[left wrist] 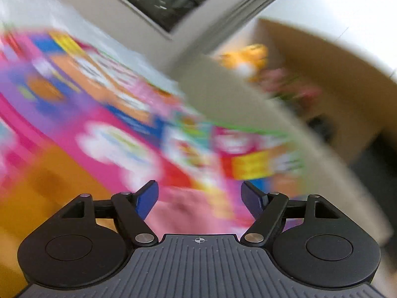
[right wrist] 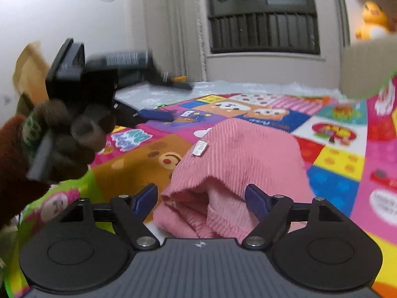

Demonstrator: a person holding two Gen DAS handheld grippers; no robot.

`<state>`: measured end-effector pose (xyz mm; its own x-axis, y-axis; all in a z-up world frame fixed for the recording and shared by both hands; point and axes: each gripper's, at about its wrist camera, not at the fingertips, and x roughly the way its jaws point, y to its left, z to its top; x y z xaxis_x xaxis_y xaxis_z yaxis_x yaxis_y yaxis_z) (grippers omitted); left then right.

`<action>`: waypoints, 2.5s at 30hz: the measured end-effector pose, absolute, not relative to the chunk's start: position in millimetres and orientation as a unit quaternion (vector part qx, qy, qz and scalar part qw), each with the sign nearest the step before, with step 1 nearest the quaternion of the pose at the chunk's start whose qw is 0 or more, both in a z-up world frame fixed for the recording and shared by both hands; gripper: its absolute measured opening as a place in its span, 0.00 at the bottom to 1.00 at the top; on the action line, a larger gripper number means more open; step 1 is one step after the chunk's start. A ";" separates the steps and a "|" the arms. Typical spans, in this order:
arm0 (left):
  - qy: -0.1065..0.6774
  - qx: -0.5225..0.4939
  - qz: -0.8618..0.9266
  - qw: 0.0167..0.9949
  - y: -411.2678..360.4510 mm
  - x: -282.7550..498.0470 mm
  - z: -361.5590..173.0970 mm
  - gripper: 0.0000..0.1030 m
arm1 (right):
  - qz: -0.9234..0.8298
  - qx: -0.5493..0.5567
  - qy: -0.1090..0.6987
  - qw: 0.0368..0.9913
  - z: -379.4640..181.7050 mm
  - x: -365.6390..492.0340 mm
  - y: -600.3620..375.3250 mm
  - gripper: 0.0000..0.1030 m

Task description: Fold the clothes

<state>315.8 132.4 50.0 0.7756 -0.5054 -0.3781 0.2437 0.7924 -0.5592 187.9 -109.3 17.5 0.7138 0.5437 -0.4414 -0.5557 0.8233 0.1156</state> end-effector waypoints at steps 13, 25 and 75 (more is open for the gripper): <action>0.278 -0.027 -0.288 0.916 64.9 368.6 17.7 0.78 | 0.265 0.123 0.197 0.936 65.7 205.2 -153.7 0.07; 0.311 -0.147 -0.232 0.910 146.3 387.9 4.4 0.90 | 0.307 0.044 0.273 0.911 25.8 207.5 -112.8 0.00; 0.363 -0.075 -0.173 0.912 88.7 273.6 0.2 0.94 | 0.245 0.087 0.352 0.899 -19.3 322.8 -149.1 0.82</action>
